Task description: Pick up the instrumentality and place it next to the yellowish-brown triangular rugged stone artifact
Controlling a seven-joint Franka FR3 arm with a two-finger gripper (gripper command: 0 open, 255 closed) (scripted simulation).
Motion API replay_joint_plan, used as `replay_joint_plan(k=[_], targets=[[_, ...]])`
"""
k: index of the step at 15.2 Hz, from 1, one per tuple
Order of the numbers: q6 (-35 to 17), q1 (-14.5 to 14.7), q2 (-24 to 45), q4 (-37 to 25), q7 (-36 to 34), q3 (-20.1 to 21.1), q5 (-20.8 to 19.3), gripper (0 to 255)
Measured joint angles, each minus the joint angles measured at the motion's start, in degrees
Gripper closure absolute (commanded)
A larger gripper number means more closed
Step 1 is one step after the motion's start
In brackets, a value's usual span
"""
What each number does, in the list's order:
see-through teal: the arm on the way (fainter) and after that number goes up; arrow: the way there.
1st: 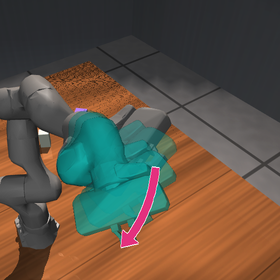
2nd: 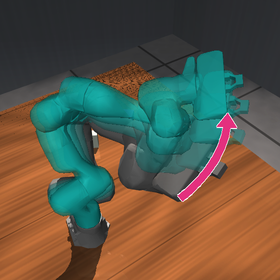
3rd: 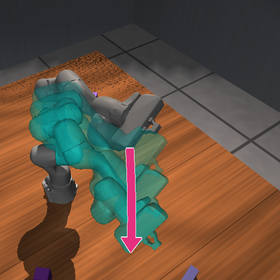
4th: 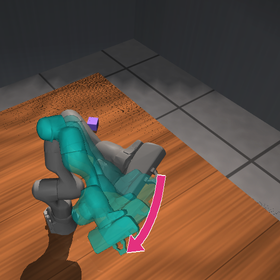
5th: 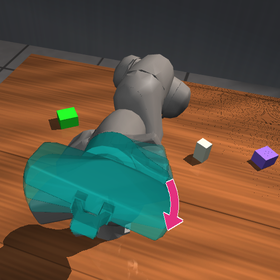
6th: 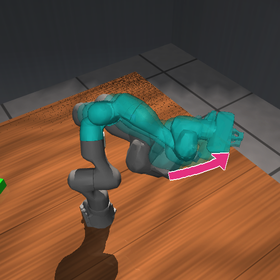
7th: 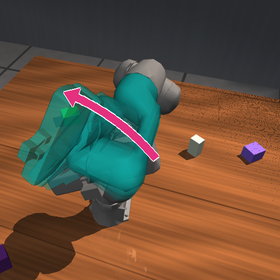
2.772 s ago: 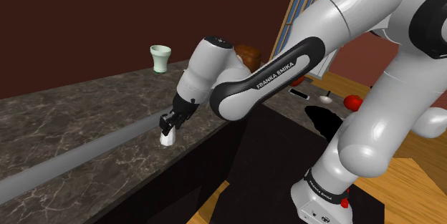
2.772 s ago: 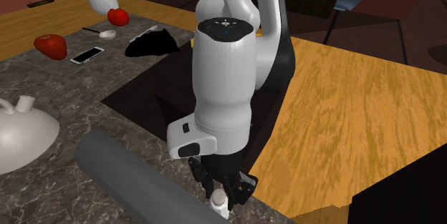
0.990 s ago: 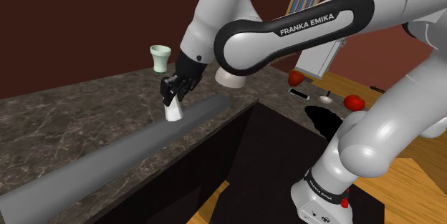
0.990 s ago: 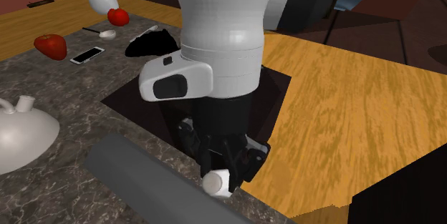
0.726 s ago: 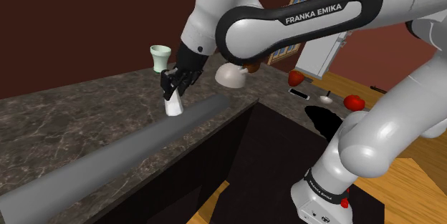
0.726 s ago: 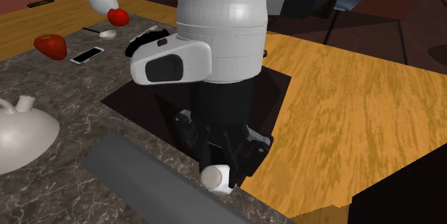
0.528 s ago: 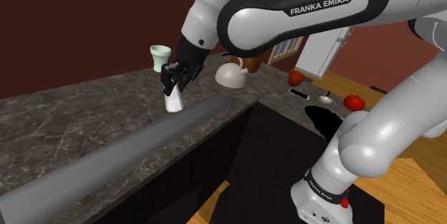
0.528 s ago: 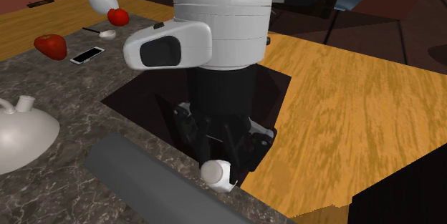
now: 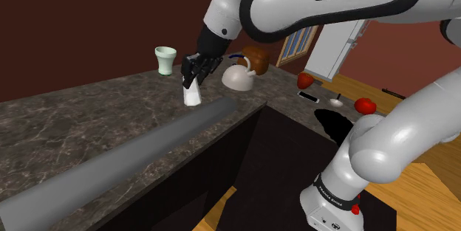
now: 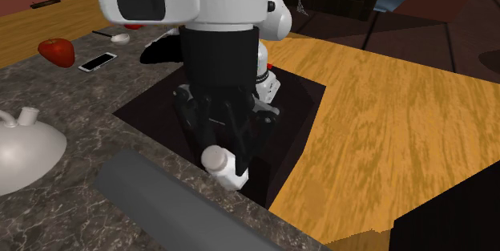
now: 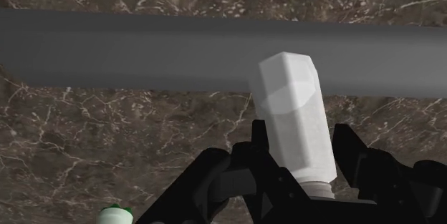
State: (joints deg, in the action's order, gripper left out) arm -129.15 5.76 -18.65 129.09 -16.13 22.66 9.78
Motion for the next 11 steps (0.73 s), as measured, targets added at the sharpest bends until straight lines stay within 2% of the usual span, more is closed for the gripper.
replay_joint_plan(k=[4,11], targets=[[0.5,0.1,-6.6,6.6,6.1,-4.6,2.5,255],[3.2,-1.1,-15.8,14.5,15.9,-13.0,3.1,255]])
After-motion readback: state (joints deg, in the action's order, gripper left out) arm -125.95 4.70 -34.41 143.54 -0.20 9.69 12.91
